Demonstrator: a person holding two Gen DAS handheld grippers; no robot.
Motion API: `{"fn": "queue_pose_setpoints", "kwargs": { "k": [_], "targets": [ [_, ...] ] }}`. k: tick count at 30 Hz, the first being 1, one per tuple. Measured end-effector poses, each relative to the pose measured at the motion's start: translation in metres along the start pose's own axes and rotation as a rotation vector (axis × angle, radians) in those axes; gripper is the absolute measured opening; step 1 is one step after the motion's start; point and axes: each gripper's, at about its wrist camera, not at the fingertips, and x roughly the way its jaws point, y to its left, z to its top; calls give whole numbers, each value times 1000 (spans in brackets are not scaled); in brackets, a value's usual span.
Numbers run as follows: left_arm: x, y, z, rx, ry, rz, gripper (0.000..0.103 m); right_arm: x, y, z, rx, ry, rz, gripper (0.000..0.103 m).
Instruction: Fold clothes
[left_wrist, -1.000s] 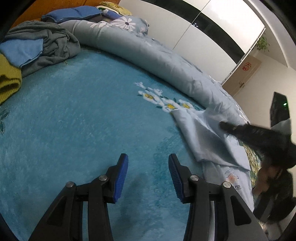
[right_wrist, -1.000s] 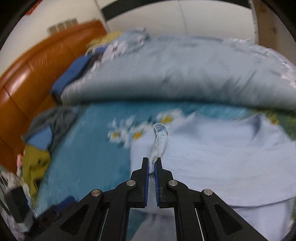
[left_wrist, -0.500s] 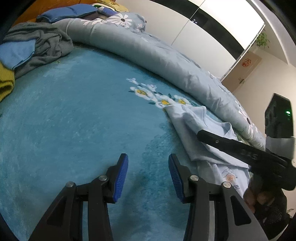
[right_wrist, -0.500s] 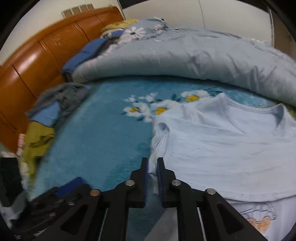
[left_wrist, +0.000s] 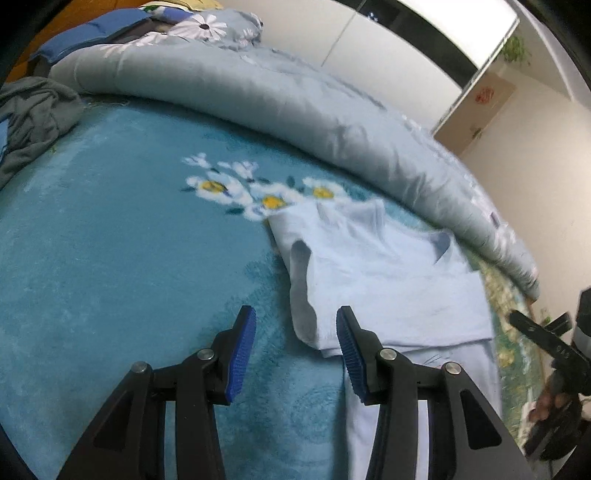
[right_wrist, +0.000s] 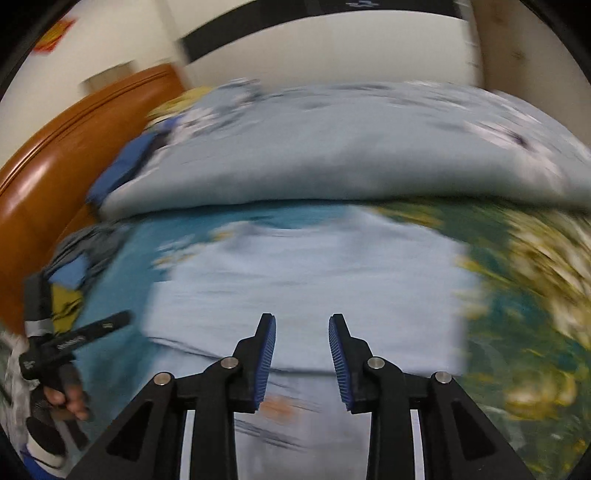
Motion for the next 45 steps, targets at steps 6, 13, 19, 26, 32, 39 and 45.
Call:
{"fn": "queue_pose_setpoints", "kwargs": {
  "k": [6,13,19,26,32,39,45],
  "targets": [
    [26,-7,3,-28,37,21,47,-1,-97,-20,207,19,-38,34],
    [47,-32,15,73,48,169,47,36,-112,0,267,23,75,36],
    [-9,-36,-12,63,28,91,47,-1,-90,-13,148,-28,66,36],
    [-94,-35,-118,121,46,-36,49,-95,-50,-117,-17,17,99,37],
    [-108,-30,-198,147,136,-61,49,-123,-65,-208,34,105,67,37],
    [-126,-33,-230,119,128,-126,49,-136,-78,-246,88,116,92,37],
    [-129,-33,-243,50,145,-198,49,-139,-66,-258,88,95,145,24]
  ]
}}
